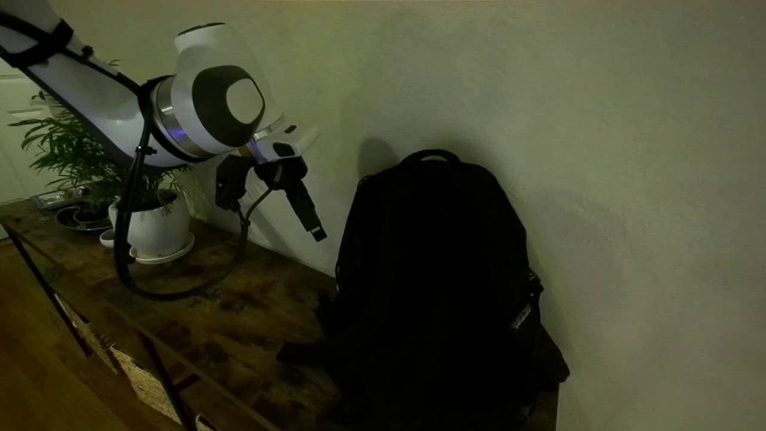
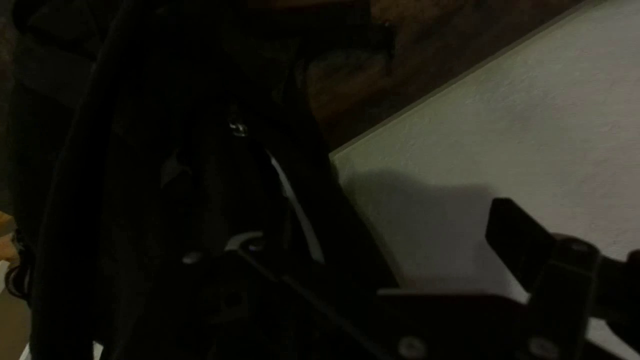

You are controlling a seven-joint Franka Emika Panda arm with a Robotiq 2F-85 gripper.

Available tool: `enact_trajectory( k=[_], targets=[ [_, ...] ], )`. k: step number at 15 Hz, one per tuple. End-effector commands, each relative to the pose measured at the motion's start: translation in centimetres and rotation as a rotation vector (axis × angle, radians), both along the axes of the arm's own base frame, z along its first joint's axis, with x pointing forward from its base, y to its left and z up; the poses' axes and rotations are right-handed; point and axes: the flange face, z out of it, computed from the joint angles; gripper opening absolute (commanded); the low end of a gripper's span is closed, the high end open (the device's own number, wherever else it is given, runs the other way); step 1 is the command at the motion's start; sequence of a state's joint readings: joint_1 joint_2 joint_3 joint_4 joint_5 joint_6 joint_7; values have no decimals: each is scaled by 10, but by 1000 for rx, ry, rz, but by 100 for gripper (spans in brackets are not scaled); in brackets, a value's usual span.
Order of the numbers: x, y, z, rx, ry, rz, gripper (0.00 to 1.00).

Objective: Put the object inside the black bag

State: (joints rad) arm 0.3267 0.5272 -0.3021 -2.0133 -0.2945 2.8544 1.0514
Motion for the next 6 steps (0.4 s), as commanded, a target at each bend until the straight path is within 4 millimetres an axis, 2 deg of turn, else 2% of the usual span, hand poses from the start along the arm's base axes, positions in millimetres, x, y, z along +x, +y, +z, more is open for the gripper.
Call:
enact_trajectory(
  k=[1,6],
  targets=[
    [-2,3,-1,2,8,12,100],
    [-5,6,-2,4,13,23,100]
  ],
)
